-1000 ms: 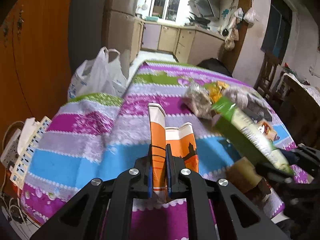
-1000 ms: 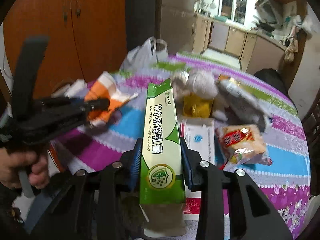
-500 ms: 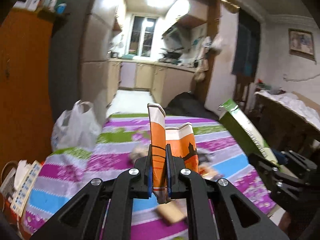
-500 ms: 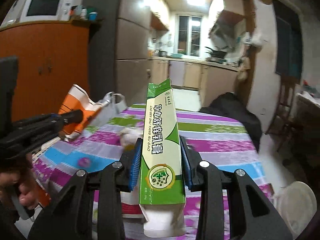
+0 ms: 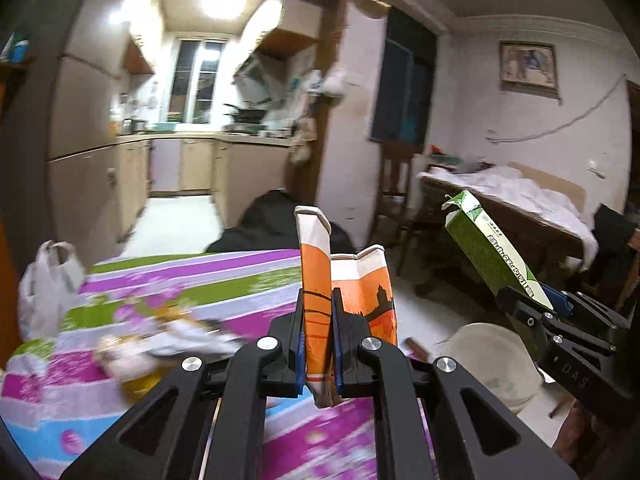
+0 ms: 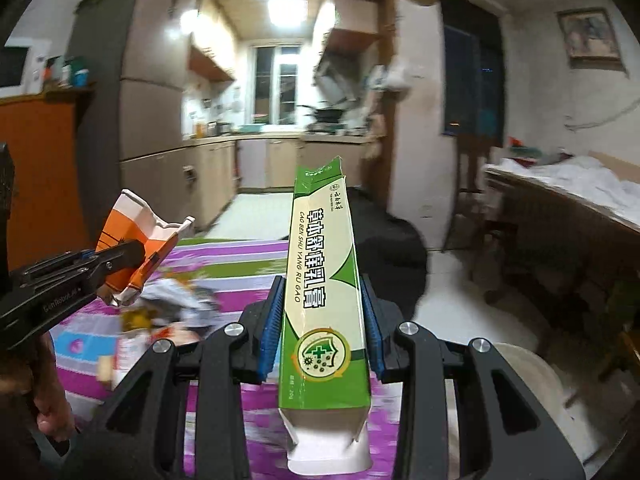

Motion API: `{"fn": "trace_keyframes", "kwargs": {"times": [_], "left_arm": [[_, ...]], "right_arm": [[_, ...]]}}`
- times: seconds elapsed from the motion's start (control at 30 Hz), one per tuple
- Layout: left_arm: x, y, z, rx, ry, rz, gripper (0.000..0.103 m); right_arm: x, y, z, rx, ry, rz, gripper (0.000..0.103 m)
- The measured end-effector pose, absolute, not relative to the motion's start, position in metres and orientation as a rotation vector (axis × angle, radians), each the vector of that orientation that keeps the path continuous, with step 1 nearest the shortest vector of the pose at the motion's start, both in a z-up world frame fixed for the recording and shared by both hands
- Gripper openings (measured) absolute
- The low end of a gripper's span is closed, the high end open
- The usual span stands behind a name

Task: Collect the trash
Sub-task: 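Carry the orange carton and green box over the white basin with both tools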

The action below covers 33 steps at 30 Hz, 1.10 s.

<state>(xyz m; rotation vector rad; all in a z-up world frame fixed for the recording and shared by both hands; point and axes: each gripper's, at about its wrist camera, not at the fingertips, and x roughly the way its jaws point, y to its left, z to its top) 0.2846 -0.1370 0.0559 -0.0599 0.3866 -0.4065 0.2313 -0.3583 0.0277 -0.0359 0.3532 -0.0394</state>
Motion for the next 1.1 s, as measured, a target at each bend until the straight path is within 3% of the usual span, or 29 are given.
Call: {"fn": "trace_keyframes", "kwargs": {"times": [0.27,0.53,1.1], "left_arm": [[0.314,-0.274,0.056,-0.054,0.44,-0.59,0.011],[0.354,-0.392,0.014,-0.017,0.582,-0.717,0.011],[0.392,-0.479,-0.078,0.061,0.794,-0.793,0.011]], "right_arm": [[0.225,-0.453,0.025,0.013,0.42,-0.231,0.034],[0.236,-0.507,-0.002,0.082,0.557,-0.318,0.034],[0.247,-0.583,-0.067,0.222,0.784,-0.373,0.034]]}}
